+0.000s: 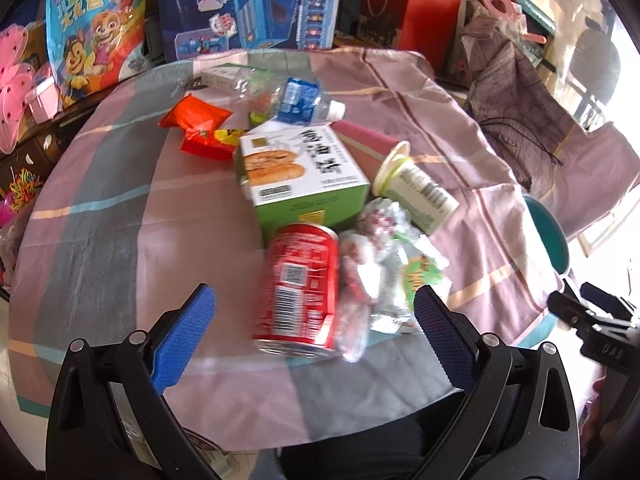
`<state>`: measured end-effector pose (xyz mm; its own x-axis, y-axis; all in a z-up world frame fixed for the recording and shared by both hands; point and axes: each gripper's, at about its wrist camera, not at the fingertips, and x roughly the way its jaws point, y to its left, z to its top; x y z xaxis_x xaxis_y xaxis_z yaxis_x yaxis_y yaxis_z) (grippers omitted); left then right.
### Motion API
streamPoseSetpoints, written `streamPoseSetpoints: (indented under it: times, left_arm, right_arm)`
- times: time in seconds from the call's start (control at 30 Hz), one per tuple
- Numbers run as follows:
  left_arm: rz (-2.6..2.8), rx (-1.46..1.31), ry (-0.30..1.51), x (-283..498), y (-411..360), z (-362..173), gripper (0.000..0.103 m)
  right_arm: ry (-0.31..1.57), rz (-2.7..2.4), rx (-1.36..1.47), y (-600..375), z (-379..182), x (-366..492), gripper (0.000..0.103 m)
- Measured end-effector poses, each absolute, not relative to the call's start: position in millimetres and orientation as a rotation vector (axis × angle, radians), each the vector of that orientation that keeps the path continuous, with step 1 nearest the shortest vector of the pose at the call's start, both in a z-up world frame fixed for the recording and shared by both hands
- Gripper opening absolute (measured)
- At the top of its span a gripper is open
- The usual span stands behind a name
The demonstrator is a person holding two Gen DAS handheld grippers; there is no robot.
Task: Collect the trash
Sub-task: 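Move the left gripper toward the red Coca-Cola can, then grasp the red can with the left gripper and lift it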
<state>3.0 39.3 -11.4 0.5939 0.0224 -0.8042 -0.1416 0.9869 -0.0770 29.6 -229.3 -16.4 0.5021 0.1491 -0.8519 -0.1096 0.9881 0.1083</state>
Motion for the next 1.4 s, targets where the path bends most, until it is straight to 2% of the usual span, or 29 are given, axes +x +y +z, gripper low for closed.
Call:
streamPoseSetpoints:
  times: [0.43, 0.5, 0.6, 0.67, 0.7, 0.73, 1.2, 1.4]
  left_arm:
    - [0.029, -0.04, 1.088, 29.0, 57.0, -52.9, 0.099]
    - [0.029, -0.03, 1.112, 35.3, 58.4, -58.9, 0.092]
    - [-0.001, -0.02, 1.156, 43.4, 57.6, -69.8, 0.091]
    - [-0.007, -0.009, 1.167, 47.6, 56.9, -75.7, 0.082]
    - [-0.014, -0.019, 1.171, 48.5, 57.8, -77.6, 0.061]
    - [-0.021, -0.041, 1.18, 49.3, 60.1, -79.3, 0.057]
    - [0.073, -0.232, 1.024, 21.9, 134.7, -31.3, 0.057]
    - [0.119, -0.279, 1.018, 23.9, 170.2, -39.0, 0.057]
  right_arm:
    - [1.088, 0.218, 0.041, -210.2, -26.4, 49.1, 0.097]
    - [1.096, 0.227, 0.038, -205.4, -28.0, 51.9, 0.097]
    - [1.112, 0.243, 0.031, -198.3, -30.8, 56.9, 0.097]
    - [1.12, 0.254, 0.021, -191.4, -32.2, 61.0, 0.097]
    - [1.122, 0.259, 0.014, -188.7, -32.2, 62.9, 0.097]
    - [1.123, 0.265, 0.005, -185.4, -32.2, 64.6, 0.097]
    - [1.142, 0.458, -0.083, -92.6, -10.2, 105.6, 0.097]
    - [1.149, 0.469, -0.147, -40.9, -9.2, 120.5, 0.097]
